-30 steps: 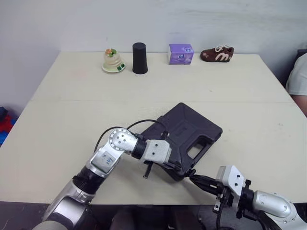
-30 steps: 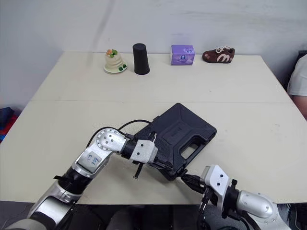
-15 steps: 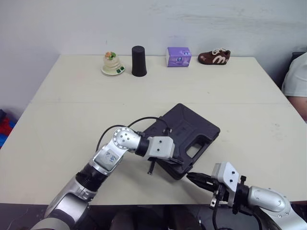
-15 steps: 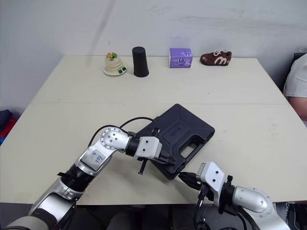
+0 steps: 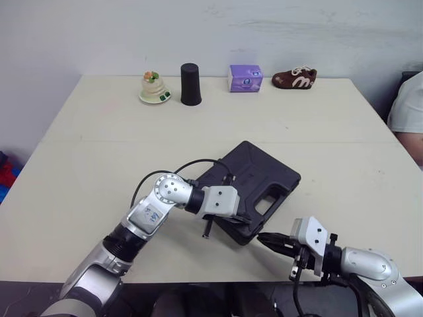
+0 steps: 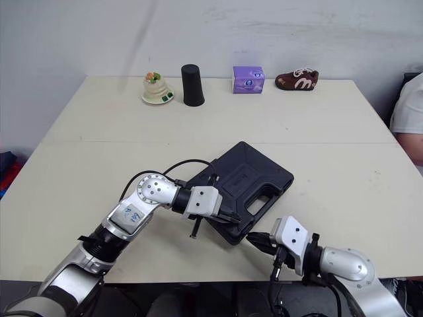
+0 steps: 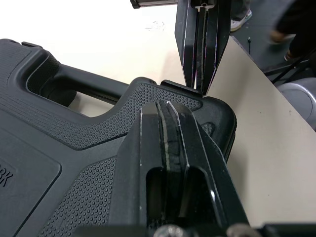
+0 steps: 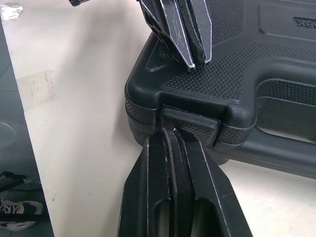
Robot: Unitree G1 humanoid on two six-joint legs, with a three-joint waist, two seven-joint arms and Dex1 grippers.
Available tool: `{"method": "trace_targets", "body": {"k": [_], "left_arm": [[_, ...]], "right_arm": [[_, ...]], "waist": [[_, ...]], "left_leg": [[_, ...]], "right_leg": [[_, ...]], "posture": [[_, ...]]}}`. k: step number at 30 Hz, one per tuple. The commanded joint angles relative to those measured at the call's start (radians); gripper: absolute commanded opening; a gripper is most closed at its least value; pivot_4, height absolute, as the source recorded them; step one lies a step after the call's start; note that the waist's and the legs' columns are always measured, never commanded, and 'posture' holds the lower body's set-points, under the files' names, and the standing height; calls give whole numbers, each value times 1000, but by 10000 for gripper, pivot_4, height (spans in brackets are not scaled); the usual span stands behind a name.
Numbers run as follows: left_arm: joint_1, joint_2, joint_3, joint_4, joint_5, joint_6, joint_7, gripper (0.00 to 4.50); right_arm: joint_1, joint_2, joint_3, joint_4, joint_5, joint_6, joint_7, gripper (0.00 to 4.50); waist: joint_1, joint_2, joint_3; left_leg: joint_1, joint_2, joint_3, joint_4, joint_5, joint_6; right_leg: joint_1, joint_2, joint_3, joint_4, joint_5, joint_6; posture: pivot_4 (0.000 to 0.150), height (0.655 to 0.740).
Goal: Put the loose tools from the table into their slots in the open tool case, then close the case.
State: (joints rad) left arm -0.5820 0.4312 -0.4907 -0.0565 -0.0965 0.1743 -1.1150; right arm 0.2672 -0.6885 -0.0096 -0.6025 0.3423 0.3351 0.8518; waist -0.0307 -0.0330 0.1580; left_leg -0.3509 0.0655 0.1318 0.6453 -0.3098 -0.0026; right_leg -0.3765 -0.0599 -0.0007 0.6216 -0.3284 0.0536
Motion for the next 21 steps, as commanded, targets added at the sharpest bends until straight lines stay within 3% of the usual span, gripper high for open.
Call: {"method": "trace_targets", "body": {"k": [1, 21], "left_arm": [[67, 51, -106, 84, 102, 91, -27, 653], [102, 73, -47, 63, 54, 68, -31, 653]], "right_arm": [[-35, -7, -24, -38, 30, -7, 2, 0], [-24, -51, -36, -38, 52, 13, 30, 0]], "waist": [[-1, 0, 0], [1, 1, -1]], "left_leg": [[0, 0, 0, 0, 0, 0], [0, 0, -5, -16, 4, 0]], "right_leg": [[0, 0, 0, 0, 0, 0], [-2, 0, -6, -7, -3, -5]], "posture": [[1500, 7400], [1500, 7400]]}}
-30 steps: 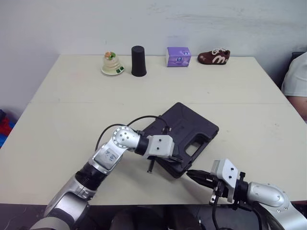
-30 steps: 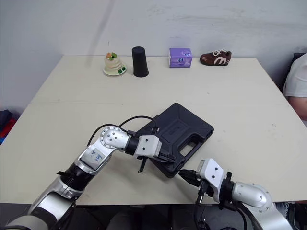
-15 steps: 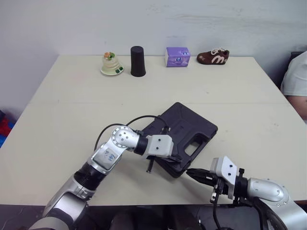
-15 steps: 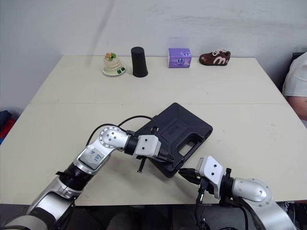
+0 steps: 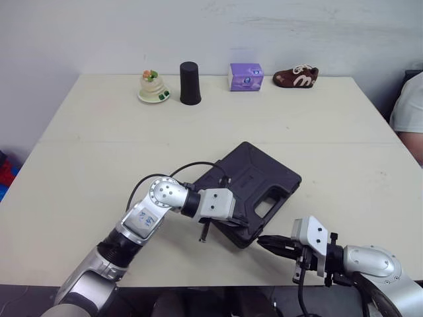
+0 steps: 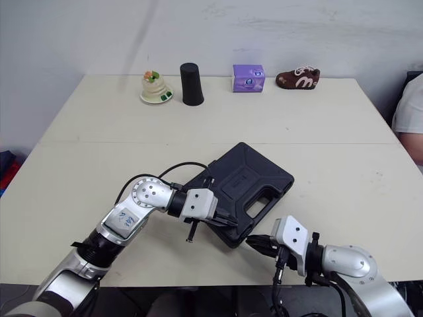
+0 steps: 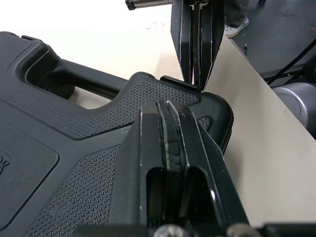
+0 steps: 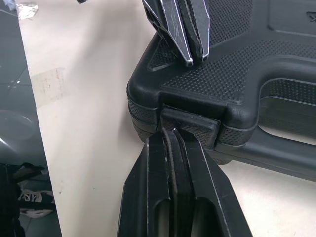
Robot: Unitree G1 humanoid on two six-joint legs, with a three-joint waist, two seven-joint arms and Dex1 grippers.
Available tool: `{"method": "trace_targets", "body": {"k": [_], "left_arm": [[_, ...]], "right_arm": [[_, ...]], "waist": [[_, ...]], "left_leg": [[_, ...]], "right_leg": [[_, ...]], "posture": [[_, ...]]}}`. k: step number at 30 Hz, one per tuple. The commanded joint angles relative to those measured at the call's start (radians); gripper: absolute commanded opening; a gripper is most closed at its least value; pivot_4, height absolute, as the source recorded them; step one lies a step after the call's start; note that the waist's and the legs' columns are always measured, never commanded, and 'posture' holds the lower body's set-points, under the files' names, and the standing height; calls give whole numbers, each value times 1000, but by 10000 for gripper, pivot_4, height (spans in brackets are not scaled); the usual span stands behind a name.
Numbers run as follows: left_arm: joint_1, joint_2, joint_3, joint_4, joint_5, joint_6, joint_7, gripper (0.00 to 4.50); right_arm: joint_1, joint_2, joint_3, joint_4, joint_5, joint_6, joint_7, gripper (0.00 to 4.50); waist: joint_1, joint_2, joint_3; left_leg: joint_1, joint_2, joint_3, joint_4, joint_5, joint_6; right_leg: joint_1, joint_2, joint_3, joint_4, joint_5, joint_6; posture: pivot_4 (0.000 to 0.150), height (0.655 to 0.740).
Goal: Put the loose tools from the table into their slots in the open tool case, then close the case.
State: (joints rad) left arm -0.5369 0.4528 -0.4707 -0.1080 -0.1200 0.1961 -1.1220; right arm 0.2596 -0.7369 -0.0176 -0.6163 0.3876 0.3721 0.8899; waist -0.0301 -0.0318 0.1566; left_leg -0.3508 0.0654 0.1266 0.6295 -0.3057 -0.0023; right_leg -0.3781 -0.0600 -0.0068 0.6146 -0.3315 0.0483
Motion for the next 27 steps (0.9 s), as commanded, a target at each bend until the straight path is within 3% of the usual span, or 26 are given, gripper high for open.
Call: {"method": "trace_targets", "body": {"k": [1, 18, 21, 24, 26, 27], "left_arm": [[56, 51, -67, 114, 77, 47, -24, 653], [56, 40, -71, 100, 74, 43, -24, 653], [59, 21, -25, 93, 20, -28, -35, 653], [59, -27, 140, 51, -152, -139, -43, 653], [58, -25, 201, 46, -196, -194, -59, 653], [54, -7, 250, 48, -212, -222, -58, 653]], "right_arm": [[-15, -3, -28, -24, 4, -26, -7, 0], [-31, -32, -65, -32, 28, -12, 10, 0], [-13, -48, -85, -42, 35, -7, 21, 0], [53, -87, -167, -70, 60, -1, 56, 0], [90, -108, -217, -82, 73, 2, 74, 0], [119, -125, -271, -84, 81, 10, 91, 0]], "waist": [[0, 0, 0], [0, 0, 0], [0, 2, 1], [4, 8, 5], [9, 8, 7], [11, 8, 7]], "left_leg": [[0, 0, 0, 0, 0, 0], [-1, 0, -3, -1, -2, -4], [-2, 0, -3, -1, -3, -5], [-3, 0, -4, -3, -2, -3], [-13, -1, -4, -1, 1, 0], [-24, -2, -6, 2, 2, -3]], "right_leg": [[0, 0, 0, 0, 0, 0], [0, -1, -2, -3, 0, -1], [0, -1, -2, -4, 0, -1], [-1, -1, -3, -5, -1, -1], [-16, -1, -4, -1, 1, 3], [-28, -1, -6, 4, 9, 17]], "posture": [[1500, 7400], [1500, 7400], [1500, 7400], [1500, 7400], [1500, 7400], [1500, 7400]]}}
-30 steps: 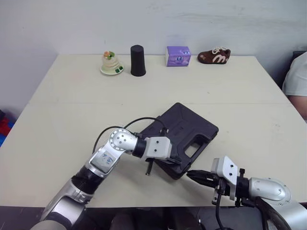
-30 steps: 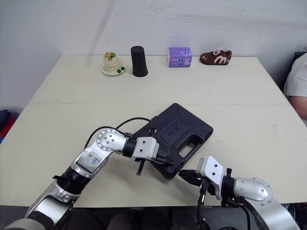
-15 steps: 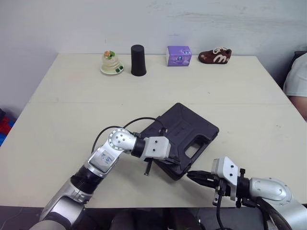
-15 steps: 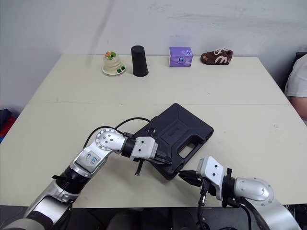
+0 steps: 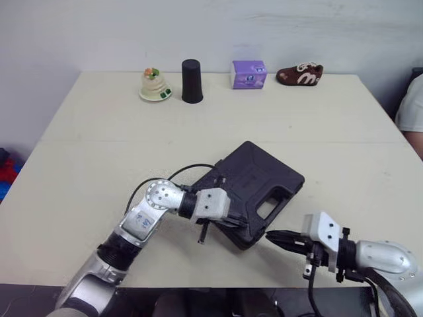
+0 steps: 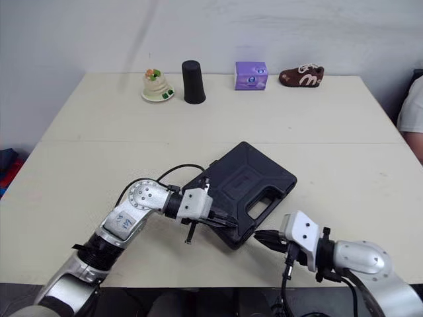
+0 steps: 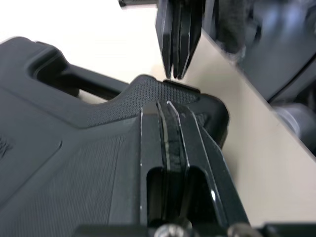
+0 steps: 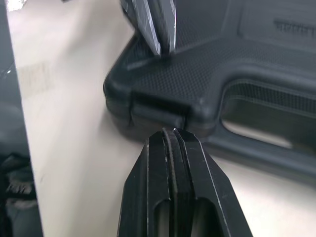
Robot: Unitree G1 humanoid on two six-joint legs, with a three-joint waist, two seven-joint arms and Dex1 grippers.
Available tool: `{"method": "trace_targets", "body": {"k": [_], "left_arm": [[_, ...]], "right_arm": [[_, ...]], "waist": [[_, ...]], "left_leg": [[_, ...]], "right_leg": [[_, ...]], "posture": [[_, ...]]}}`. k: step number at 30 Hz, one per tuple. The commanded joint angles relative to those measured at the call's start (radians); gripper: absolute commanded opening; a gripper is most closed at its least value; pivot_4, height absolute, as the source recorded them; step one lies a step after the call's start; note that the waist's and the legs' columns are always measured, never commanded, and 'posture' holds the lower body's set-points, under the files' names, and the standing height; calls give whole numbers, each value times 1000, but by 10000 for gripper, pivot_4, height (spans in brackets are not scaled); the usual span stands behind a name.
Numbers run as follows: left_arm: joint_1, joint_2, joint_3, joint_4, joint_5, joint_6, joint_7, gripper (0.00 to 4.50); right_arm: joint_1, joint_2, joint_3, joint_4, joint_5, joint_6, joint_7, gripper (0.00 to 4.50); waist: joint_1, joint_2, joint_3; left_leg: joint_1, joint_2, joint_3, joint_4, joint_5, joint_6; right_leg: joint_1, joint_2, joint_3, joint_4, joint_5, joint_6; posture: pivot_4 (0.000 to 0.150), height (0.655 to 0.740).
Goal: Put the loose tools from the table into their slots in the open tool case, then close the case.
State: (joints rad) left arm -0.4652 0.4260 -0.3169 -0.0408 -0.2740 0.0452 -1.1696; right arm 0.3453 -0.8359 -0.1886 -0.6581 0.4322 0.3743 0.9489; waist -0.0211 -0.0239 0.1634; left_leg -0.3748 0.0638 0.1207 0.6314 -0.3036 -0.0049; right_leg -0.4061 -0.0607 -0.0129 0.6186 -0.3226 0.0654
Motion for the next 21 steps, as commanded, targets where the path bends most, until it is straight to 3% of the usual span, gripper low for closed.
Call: {"method": "trace_targets", "body": {"k": [1, 2, 5, 9, 12, 13, 15, 21], "left_arm": [[-18, 31, 127, -17, -65, -92, -10, 653], [-15, 60, 178, -24, -90, -83, -8, 653], [0, 138, 289, -39, -145, -60, -12, 9347], [47, 294, 456, 22, -143, 84, 75, 27590], [130, 390, 553, 102, -108, 132, 136, 42753], [157, 412, 573, 126, -90, 118, 145, 45000], [205, 444, 616, 164, -68, 98, 169, 45000], [336, 483, 754, 203, -53, 74, 240, 45000]], "right_arm": [[56, -36, -137, -42, 41, 10, 43, 0], [86, -44, -207, -32, 50, 11, 65, 0], [131, -51, -387, 6, 99, 44, 97, 0], [154, -102, -593, 178, 5, -41, 167, 14486], [112, -150, -668, 309, -40, -98, 183, 30657], [97, -167, -679, 350, -53, -118, 191, 36121], [66, -202, -690, 438, -76, -163, 213, 44771], [-51, -303, -676, 715, -123, -295, 258, 44771]], "waist": [[3, 0, 1], [5, 2, 3], [8, 0, 6], [10, -1, 9], [3, -2, 13], [0, -2, 15], [-4, -2, 18], [-7, -3, 22]], "left_leg": [[-3, 0, 0, 0, 1, -2], [-4, 0, 0, 1, 4, -6], [-4, 0, 1, 0, 4, -7], [-3, -1, 2, 1, -1, 0], [-1, -2, 3, 0, -2, 2], [-1, -2, 3, 0, -2, 2], [-1, -2, 3, 0, -2, 2], [-1, -1, 4, -1, -1, -1]], "right_leg": [[-3, 1, 0, 1, 0, 0], [-4, 1, 0, 1, -1, 0], [-5, 4, 0, 1, -3, 2], [-3, 2, 0, 0, -2, 3], [-3, 1, 1, 0, -2, 4], [-2, 1, 1, 0, -2, 3], [-3, 0, 1, 0, -2, 3], [-4, 0, 1, 1, -3, 1]], "posture": [[1500, 7400], [1500, 7400], [1500, 7400], [1500, 7400], [1500, 7400], [1500, 7400], [1500, 7400], [1500, 7400]]}}
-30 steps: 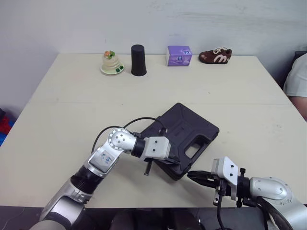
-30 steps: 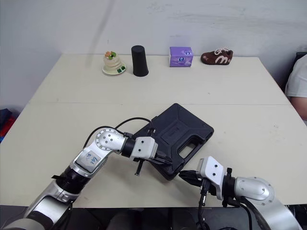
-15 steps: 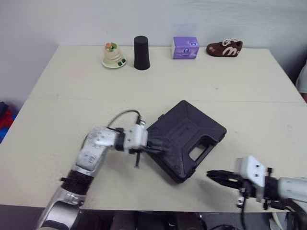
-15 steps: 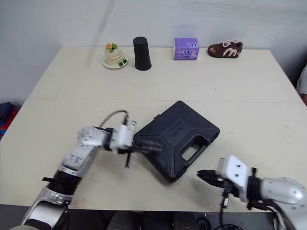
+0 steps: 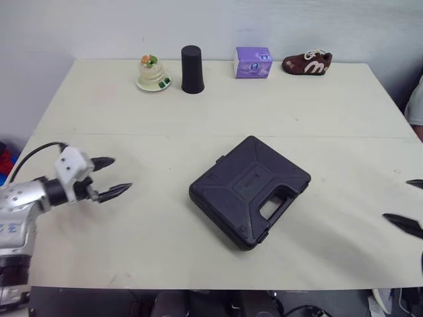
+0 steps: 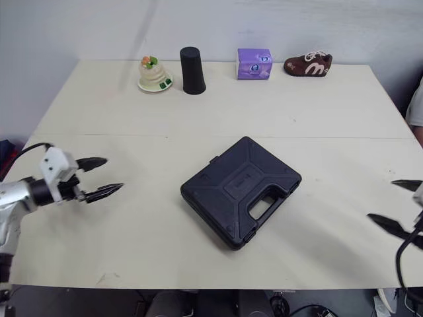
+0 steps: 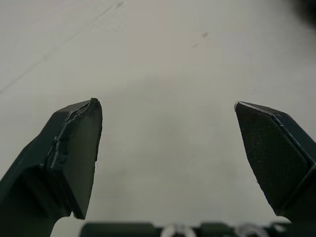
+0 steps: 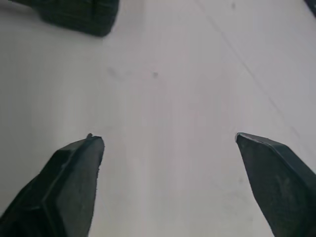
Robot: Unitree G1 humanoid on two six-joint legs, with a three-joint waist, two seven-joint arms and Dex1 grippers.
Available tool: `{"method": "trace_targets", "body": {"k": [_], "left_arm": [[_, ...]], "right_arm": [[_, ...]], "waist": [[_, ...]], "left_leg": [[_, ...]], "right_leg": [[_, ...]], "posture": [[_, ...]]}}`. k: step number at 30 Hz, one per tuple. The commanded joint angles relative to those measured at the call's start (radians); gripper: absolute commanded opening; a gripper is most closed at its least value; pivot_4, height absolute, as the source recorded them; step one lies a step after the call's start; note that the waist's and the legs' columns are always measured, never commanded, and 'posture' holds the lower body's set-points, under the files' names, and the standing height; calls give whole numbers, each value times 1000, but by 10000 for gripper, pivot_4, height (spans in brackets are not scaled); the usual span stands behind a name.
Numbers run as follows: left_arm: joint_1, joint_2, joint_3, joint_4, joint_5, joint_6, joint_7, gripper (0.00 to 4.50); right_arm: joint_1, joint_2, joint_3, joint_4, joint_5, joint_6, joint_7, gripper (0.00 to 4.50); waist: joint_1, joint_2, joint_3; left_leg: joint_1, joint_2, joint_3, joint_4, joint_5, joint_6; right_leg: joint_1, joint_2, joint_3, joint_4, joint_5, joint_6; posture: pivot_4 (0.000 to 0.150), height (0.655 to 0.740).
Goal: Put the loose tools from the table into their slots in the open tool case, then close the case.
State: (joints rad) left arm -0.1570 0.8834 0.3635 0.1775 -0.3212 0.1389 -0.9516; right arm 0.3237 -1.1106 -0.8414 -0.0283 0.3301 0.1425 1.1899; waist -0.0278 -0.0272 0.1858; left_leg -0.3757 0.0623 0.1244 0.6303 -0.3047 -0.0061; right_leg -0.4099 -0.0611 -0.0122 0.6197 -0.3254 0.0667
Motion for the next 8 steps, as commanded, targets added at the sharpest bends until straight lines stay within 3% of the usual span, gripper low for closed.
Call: {"method": "trace_targets", "body": {"k": [1, 8], "left_arm": [[38, 26, 83, -20, -6, -18, 27, 45000], [71, 13, 96, -45, 7, -56, 51, 45000]], "right_arm": [[-42, -35, -17, 110, -28, -85, 21, 44771], [-122, -27, 57, 215, -46, -169, 19, 44771]], "waist": [[0, 0, 0], [0, 1, 1]], "left_leg": [[0, 0, 0, 0, 0, -1], [1, 0, 1, 1, 1, -4]], "right_leg": [[0, 0, 0, 0, 0, 0], [0, 0, 0, 2, 0, 0]], "posture": [[1500, 7400], [1500, 7400]]}}
